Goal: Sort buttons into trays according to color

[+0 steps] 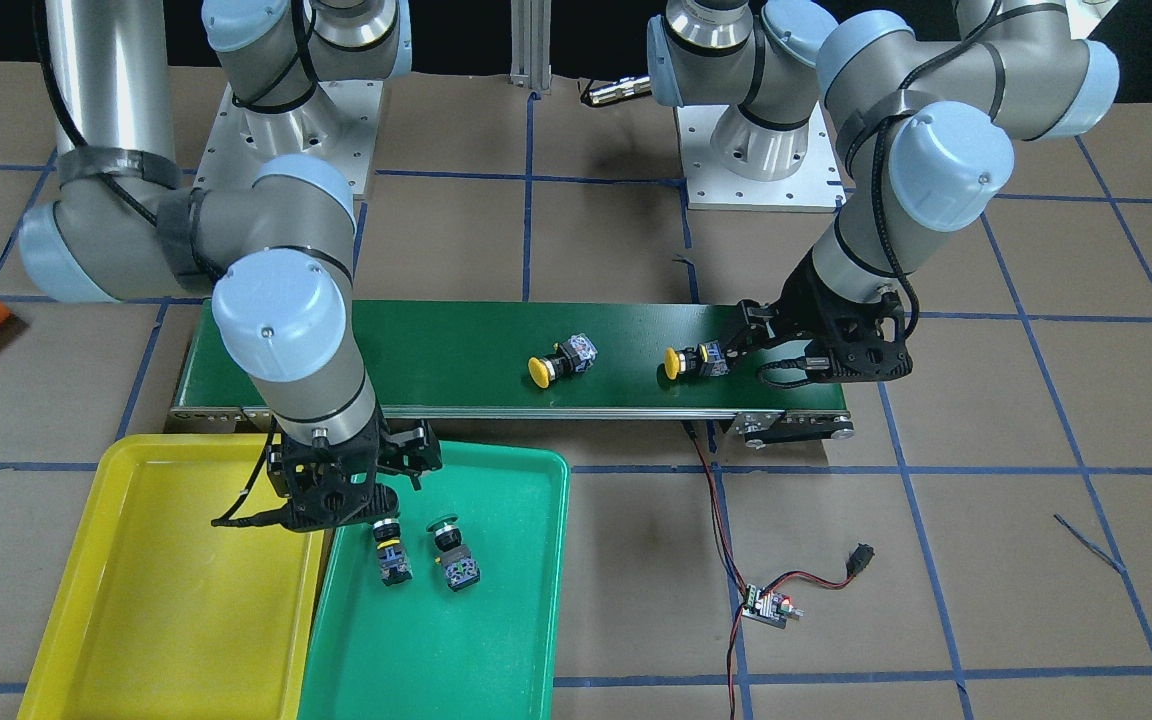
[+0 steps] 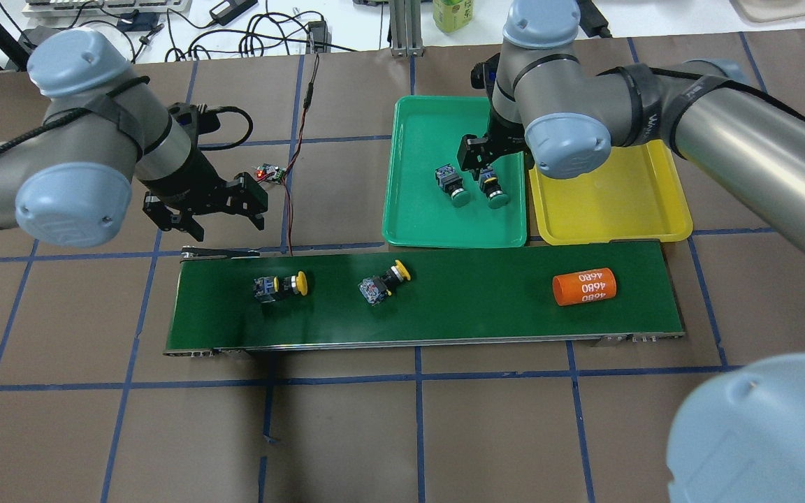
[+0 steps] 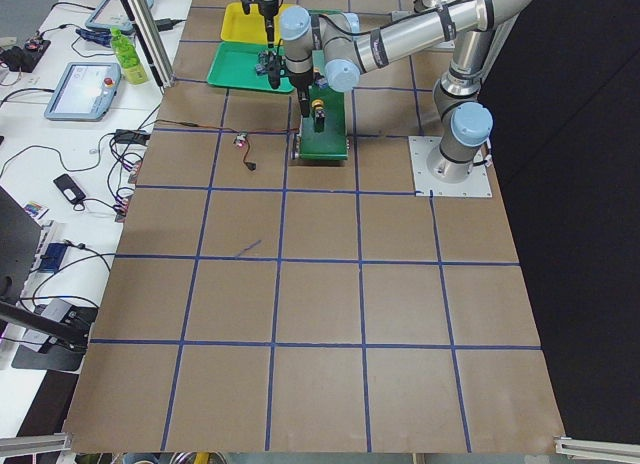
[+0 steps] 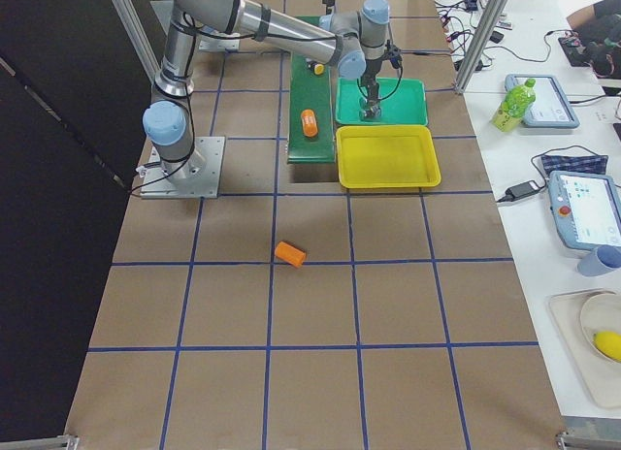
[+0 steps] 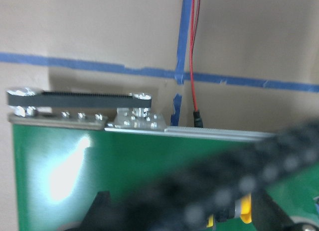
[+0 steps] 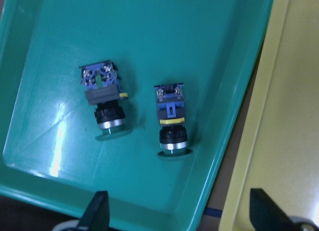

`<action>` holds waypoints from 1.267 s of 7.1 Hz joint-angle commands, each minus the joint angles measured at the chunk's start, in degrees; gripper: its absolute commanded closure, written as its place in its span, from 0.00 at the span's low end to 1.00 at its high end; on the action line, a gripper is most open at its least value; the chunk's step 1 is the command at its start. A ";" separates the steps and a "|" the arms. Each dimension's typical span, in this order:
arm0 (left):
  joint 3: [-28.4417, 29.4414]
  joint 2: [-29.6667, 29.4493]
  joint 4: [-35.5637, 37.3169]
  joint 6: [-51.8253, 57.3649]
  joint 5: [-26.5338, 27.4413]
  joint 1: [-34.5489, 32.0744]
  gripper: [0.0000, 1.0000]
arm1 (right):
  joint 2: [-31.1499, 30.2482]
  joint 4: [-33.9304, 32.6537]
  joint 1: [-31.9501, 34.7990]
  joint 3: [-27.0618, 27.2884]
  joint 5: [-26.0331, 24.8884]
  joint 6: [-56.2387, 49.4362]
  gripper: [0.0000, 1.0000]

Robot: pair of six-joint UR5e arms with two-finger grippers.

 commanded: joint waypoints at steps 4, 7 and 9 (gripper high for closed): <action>14.23 4.24 -18.31 2.41 2.23 -1.82 0.00 | -26.34 -4.61 -0.13 27.66 0.14 -48.25 0.00; 14.31 3.03 -17.44 3.73 5.14 -1.11 0.00 | -25.85 -10.46 0.05 31.76 -0.12 -73.79 0.00; 15.80 2.86 -17.09 3.38 5.31 -1.03 0.00 | -24.44 -10.37 0.13 33.25 -0.65 -74.81 0.00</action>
